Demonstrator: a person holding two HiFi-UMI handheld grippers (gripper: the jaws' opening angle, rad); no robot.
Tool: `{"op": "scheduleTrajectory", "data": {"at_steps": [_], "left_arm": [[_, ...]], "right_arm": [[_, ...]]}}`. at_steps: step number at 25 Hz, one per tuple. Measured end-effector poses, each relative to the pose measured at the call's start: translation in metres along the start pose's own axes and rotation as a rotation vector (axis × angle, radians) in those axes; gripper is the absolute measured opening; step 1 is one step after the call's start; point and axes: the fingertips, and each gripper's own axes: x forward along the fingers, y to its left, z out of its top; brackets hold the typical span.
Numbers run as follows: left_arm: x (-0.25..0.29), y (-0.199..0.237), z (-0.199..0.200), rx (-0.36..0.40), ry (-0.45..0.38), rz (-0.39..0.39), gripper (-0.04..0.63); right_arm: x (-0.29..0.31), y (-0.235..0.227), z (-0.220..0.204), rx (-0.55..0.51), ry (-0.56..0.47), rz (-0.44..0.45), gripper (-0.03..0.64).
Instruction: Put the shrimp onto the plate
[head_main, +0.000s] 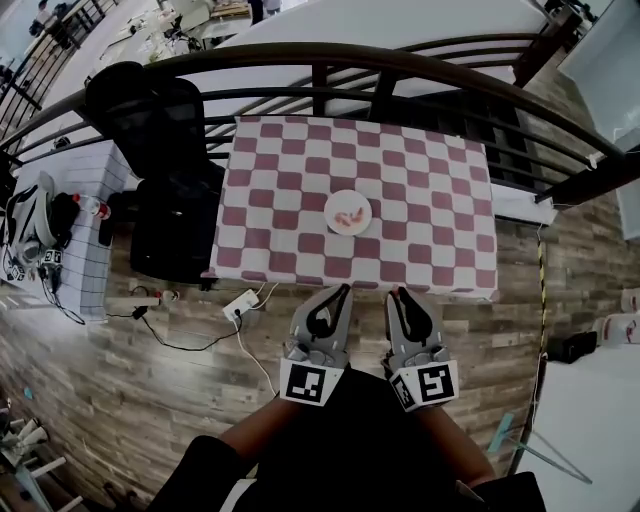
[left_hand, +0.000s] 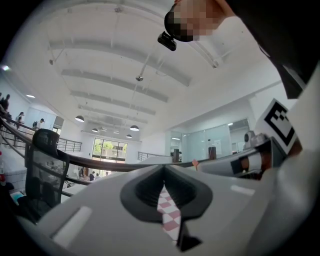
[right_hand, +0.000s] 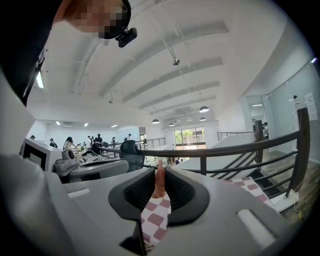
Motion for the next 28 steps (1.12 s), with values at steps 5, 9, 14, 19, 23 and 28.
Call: {"op": "scheduleTrajectory", "data": {"at_steps": [5,9,14,19,23,28], "left_arm": [[0.019,0.037,-0.001,0.006,-0.002,-0.002,0.008],[0.030,0.064,-0.003,-0.034,-0.011,0.006,0.008],[0.033,0.089,-0.004,-0.050,-0.005,0.019,0.008],[0.032,0.101,-0.002,-0.060,-0.015,0.036,0.008],[0.026,0.103,-0.001,-0.052,-0.027,0.036,0.008],[0.021,0.115,-0.012,-0.067,0.006,0.067,0.008]], "right_arm": [[0.041,0.006,0.007,-0.008,0.004,0.009,0.057],[0.067,0.012,0.009,-0.002,0.001,0.000,0.057],[0.084,0.018,0.007,-0.007,0.008,0.001,0.057],[0.088,0.015,0.009,-0.012,0.012,-0.022,0.057],[0.087,0.021,0.003,-0.041,0.025,-0.024,0.057],[0.102,0.029,-0.008,-0.022,0.050,0.016,0.057]]}}
